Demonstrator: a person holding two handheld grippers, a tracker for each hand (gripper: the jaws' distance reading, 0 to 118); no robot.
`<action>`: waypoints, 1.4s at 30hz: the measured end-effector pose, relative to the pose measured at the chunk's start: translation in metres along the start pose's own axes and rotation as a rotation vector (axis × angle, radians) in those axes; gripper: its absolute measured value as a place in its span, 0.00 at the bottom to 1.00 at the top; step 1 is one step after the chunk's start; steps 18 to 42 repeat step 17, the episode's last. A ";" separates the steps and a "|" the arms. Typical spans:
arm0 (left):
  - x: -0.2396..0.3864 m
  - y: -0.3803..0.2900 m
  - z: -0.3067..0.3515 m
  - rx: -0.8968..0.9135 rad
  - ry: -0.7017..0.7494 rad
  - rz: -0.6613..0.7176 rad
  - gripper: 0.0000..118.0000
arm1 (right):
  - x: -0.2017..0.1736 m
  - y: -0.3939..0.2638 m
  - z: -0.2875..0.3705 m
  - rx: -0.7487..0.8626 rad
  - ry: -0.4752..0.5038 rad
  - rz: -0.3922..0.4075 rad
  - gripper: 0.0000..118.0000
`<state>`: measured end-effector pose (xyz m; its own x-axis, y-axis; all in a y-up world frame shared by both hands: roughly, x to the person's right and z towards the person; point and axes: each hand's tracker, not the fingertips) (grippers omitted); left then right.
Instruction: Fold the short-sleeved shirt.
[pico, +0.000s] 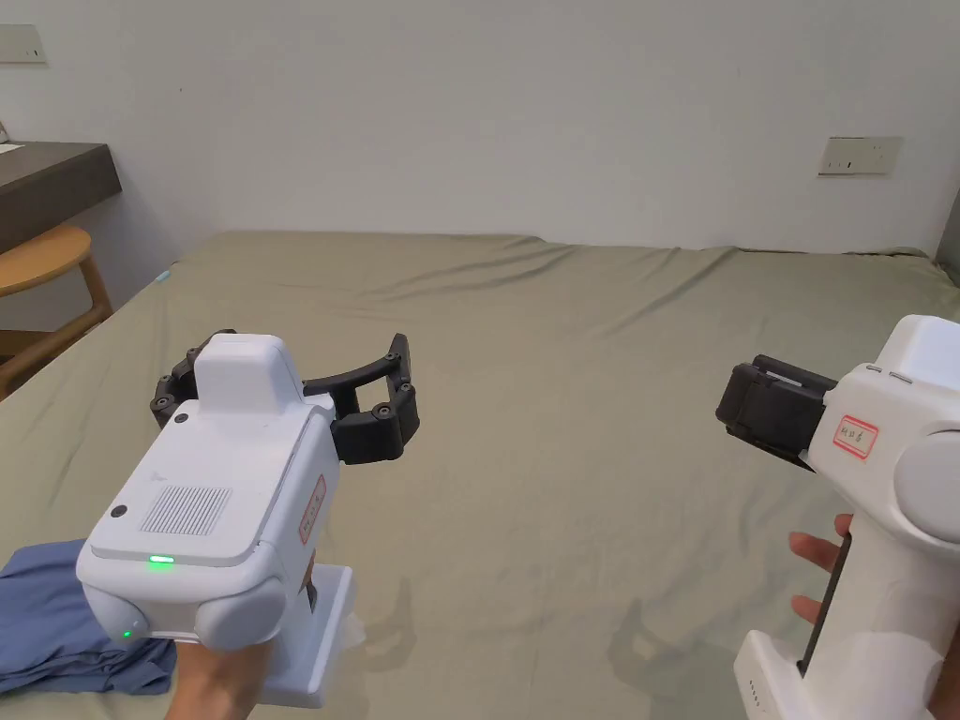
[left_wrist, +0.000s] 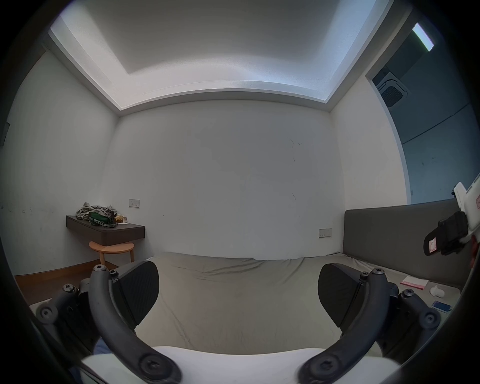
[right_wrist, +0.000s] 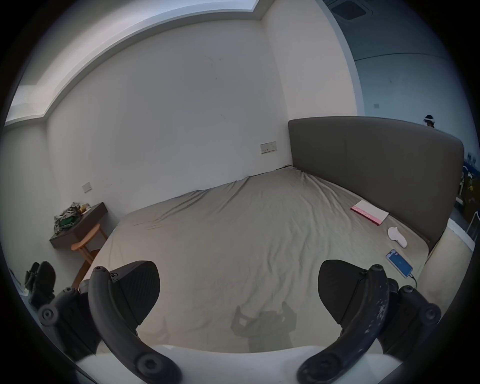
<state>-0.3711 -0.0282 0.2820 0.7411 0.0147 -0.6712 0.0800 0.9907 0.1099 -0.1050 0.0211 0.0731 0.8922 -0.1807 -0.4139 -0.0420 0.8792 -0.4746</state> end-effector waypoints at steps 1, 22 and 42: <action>-0.001 0.000 0.000 0.000 0.001 0.003 1.00 | -0.001 -0.001 0.000 0.012 -0.016 -0.004 1.00; -0.003 -0.003 0.001 -0.002 0.008 0.000 1.00 | 0.000 -0.025 -0.002 0.468 0.108 0.219 1.00; -0.003 -0.003 0.001 -0.002 0.008 0.000 1.00 | 0.000 -0.025 -0.002 0.468 0.108 0.219 1.00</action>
